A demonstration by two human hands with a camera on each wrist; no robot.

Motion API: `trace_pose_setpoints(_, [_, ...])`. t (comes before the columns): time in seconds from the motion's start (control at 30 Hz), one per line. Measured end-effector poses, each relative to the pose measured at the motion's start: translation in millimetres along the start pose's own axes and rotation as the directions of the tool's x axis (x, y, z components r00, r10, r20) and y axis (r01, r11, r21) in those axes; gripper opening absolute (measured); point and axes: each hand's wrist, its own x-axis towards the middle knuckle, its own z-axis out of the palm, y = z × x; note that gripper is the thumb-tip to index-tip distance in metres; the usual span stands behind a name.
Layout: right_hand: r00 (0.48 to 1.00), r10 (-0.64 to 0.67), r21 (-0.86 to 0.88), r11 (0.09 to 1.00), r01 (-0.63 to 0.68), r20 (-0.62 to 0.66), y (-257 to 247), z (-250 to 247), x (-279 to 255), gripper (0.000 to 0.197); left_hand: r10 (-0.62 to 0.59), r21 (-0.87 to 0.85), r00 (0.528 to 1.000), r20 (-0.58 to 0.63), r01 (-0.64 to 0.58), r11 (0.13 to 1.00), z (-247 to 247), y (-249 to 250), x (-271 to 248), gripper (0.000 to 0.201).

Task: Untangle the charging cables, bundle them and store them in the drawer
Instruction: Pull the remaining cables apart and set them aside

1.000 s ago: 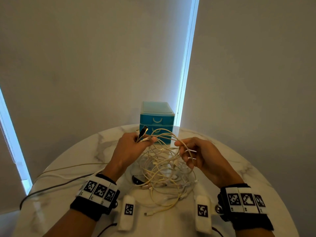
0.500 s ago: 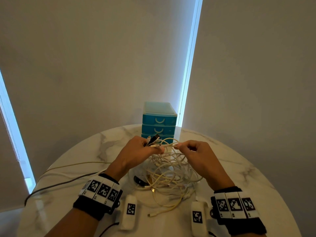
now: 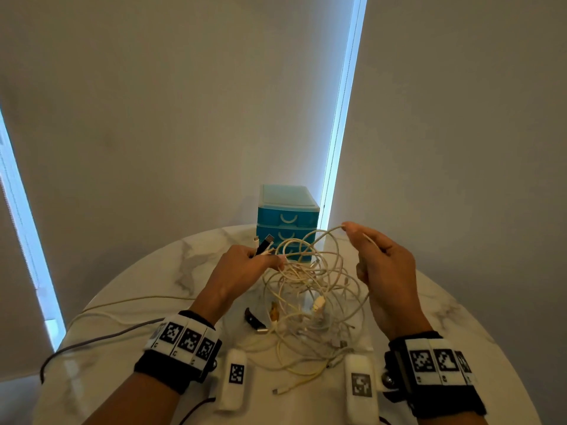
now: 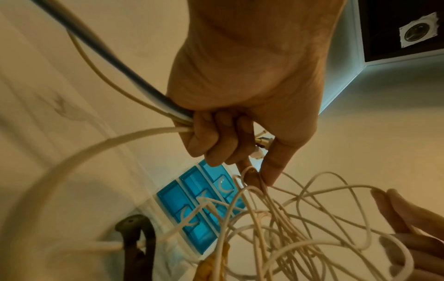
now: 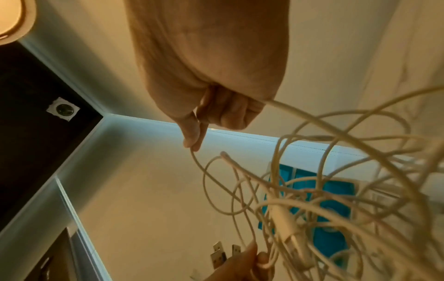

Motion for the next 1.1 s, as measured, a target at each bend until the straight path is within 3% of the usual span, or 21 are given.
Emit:
trace_pose_setpoints(0.13, [0.978,0.107,-0.176,0.981,-0.075,0.181,5.6,-6.0,2.7,0.018,0.005,-0.043,1.000,-0.009,-0.005,0.999,0.2,-7.3,5.7,0.026])
trace_pose_setpoints(0.2, [0.943,0.178,-0.284,0.954,-0.096,0.280,1.7,-8.5,1.7,0.018,0.035,-0.102,0.999,-0.016,-0.037,0.994,0.0,-9.1,7.3,0.011])
trace_pose_setpoints(0.27, [0.903,0.237,-0.379,0.921,-0.091,0.359,-3.9,-10.4,-0.6,0.015,0.075,-0.118,0.997,-0.006,-0.075,0.990,0.6,-8.2,6.3,0.014])
trace_pose_setpoints(0.37, [0.859,0.301,-0.475,0.877,-0.078,0.414,-9.3,-15.3,-1.9,0.011,0.122,-0.029,0.986,0.116,-0.119,0.992,3.0,-10.9,6.8,0.013])
trace_pose_setpoints(0.47, [0.833,0.360,-0.575,0.816,-0.063,0.421,-6.0,-16.7,-1.7,0.013,0.090,0.076,0.972,0.219,-0.109,0.991,5.3,-9.4,1.8,0.021])
trace_pose_setpoints(0.57, [0.856,0.348,-0.640,0.768,-0.025,0.383,2.1,-10.5,-1.5,0.022,0.067,0.107,0.955,0.288,-0.102,0.989,5.4,-6.5,-0.3,0.021])
trace_pose_setpoints(0.7, [0.923,0.226,-0.681,0.730,0.050,0.310,15.3,0.3,-1.5,0.013,0.101,0.034,0.912,0.397,-0.124,0.992,5.7,0.2,-2.6,0.025])
trace_pose_setpoints(0.8, [0.954,0.135,-0.713,0.694,0.103,0.269,18.7,3.7,-3.1,0.010,0.109,0.012,0.903,0.415,-0.125,0.992,2.1,6.3,-5.3,0.017])
trace_pose_setpoints(0.83, [0.958,0.116,-0.710,0.696,0.111,0.263,18.5,4.0,-3.1,0.010,0.087,-0.007,0.907,0.413,-0.092,0.996,-0.5,6.8,-5.2,0.025])
trace_pose_setpoints(0.93, [0.972,0.044,-0.666,0.735,0.127,0.233,17.1,1.7,1.0,0.016,0.020,-0.141,0.932,0.362,0.034,0.989,-8.2,5.8,-1.7,0.042])
trace_pose_setpoints(1.0, [0.981,-0.011,-0.601,0.789,0.127,0.193,14.1,0.1,3.9,0.016,-0.049,-0.212,0.969,0.240,0.101,0.972,-11.0,3.3,1.5,0.050])
trace_pose_setpoints(1.1, [0.987,-0.054,-0.417,0.902,0.114,0.153,5.8,1.4,1.1,0.014,-0.095,-0.116,0.987,0.127,0.110,0.987,-8.8,-1.2,2.2,0.045])
